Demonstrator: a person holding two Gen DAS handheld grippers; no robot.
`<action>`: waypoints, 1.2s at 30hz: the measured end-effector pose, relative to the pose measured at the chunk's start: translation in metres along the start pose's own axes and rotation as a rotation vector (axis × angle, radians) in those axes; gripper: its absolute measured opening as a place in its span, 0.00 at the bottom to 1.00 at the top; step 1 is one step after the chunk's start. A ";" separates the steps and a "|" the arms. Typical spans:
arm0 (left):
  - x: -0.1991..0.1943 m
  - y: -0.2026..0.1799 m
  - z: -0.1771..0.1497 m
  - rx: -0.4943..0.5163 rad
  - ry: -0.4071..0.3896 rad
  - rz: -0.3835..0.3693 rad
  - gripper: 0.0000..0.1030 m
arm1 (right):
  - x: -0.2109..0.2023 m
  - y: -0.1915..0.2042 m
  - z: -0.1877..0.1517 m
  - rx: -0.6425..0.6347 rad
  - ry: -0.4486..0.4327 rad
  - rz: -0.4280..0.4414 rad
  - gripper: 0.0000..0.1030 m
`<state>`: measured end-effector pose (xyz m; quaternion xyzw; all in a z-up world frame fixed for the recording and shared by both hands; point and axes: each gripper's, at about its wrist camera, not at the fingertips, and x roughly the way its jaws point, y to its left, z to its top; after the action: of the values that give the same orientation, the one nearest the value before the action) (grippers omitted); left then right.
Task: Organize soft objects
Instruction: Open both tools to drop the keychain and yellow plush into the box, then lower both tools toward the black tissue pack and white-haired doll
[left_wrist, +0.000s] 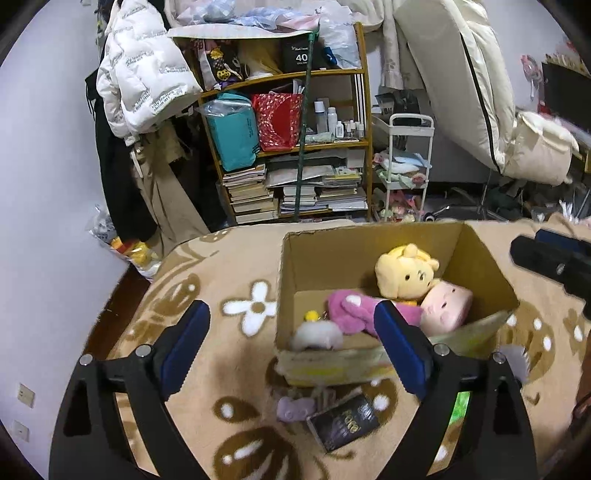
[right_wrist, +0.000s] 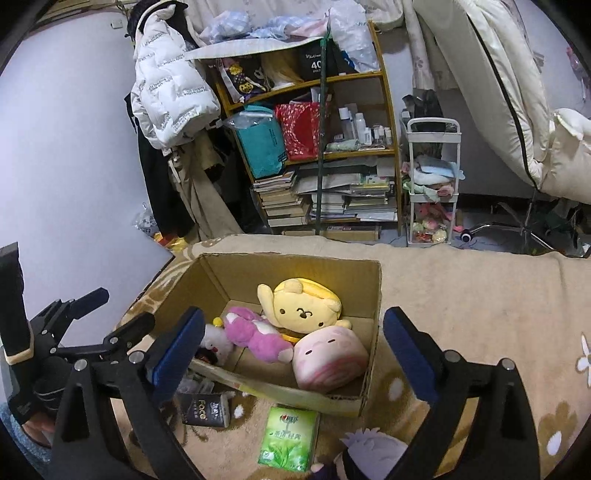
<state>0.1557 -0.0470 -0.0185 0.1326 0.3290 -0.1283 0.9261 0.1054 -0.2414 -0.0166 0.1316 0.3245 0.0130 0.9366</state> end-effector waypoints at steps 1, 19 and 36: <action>-0.001 0.001 -0.001 0.014 0.019 0.003 0.87 | -0.004 0.001 -0.001 -0.002 -0.005 0.005 1.00; -0.031 0.030 -0.029 -0.086 0.134 -0.037 0.87 | -0.046 0.006 -0.029 0.012 0.055 -0.029 1.00; -0.006 0.003 -0.034 -0.069 0.157 -0.067 0.87 | -0.020 -0.010 -0.042 0.048 0.148 -0.123 1.00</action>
<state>0.1324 -0.0325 -0.0397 0.0993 0.4093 -0.1372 0.8966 0.0630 -0.2429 -0.0384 0.1326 0.4004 -0.0426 0.9057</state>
